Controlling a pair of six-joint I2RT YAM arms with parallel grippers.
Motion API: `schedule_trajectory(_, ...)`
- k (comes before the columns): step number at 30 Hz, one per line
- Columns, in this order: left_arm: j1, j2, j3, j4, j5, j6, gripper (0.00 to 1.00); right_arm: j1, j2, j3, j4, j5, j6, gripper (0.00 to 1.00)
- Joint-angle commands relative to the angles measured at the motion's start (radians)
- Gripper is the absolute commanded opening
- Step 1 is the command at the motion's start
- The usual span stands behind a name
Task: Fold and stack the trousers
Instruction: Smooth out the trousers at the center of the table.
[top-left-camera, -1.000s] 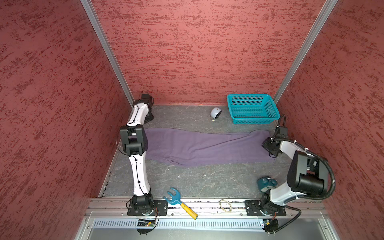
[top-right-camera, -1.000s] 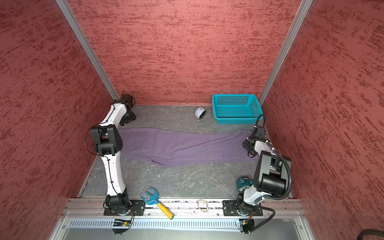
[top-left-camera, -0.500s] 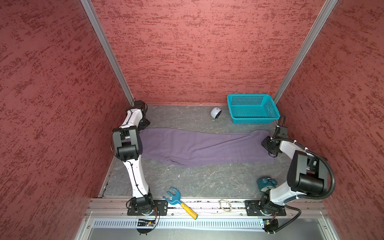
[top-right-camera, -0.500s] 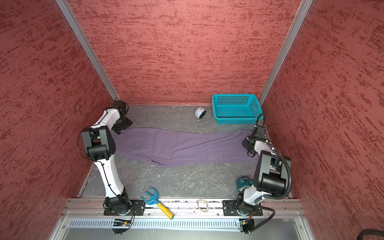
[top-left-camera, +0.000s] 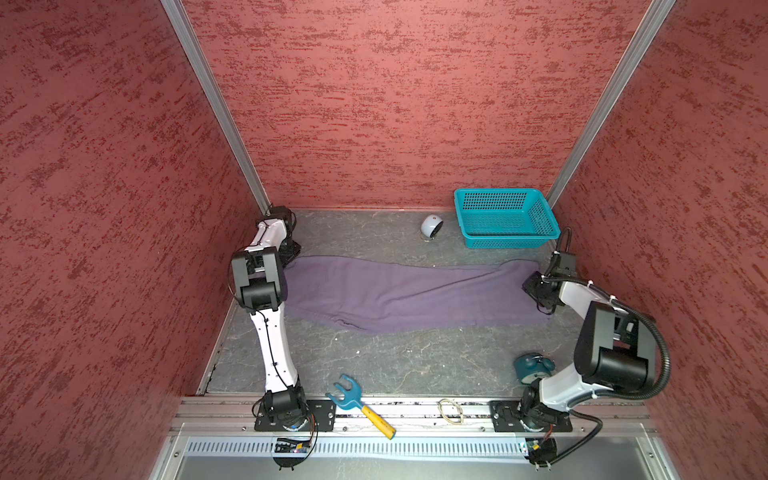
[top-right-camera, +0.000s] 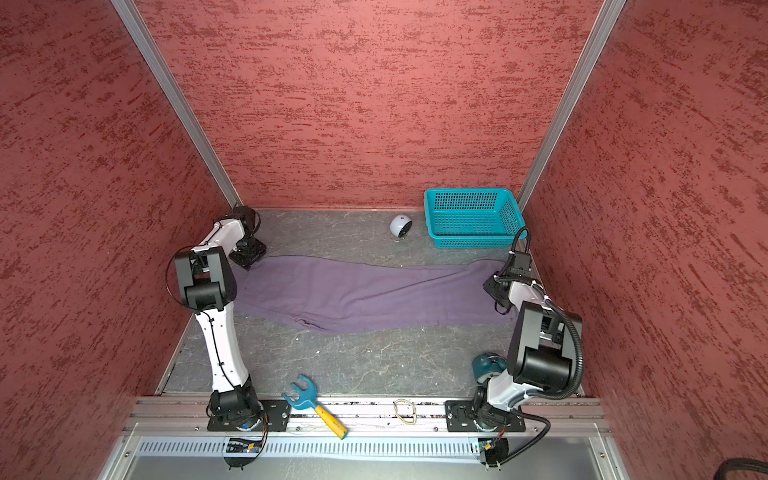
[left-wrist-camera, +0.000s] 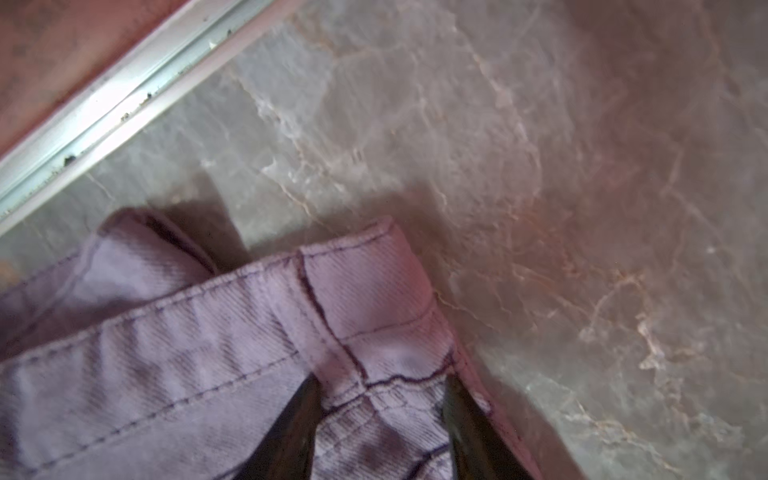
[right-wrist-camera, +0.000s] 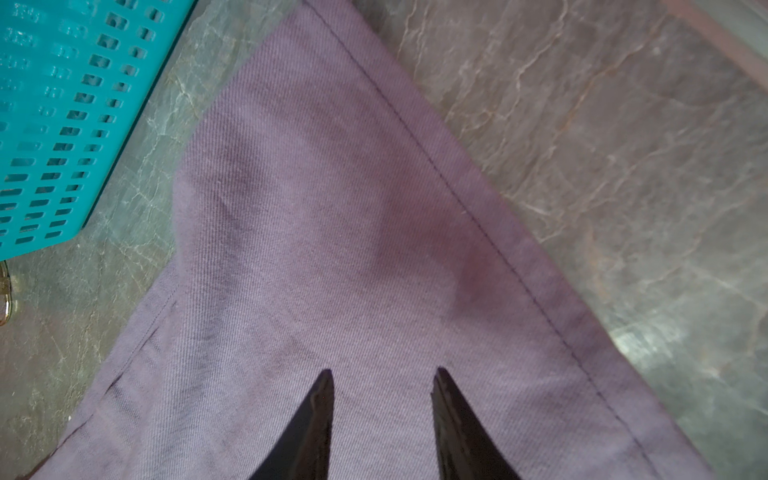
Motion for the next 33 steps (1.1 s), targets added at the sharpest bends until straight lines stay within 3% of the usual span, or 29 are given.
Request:
schedule_trajectory(1, -0.011, -0.002, -0.026, -0.006, -0.021, -0.001, 0.25, 0.001, -0.017, 0.003, 0.024, -0.013, 0.002, 0.41)
schedule_trajectory(3, -0.013, -0.012, -0.04, -0.003, -0.028, -0.007, 0.03, 0.001, -0.017, 0.004, 0.026, -0.016, 0.003, 0.41)
schedule_trajectory(4, -0.012, -0.021, -0.048, 0.001, -0.025, -0.009, 0.0, 0.001, -0.018, 0.005, 0.025, -0.018, 0.003, 0.41)
schedule_trajectory(16, -0.022, -0.295, -0.102, -0.061, -0.063, 0.013, 0.0, -0.006, -0.035, -0.001, 0.036, -0.043, 0.013, 0.4)
schedule_trajectory(33, 0.018, -0.725, -0.33, -0.2, -0.094, 0.043, 0.0, -0.008, -0.111, -0.013, 0.058, -0.098, 0.033, 0.41)
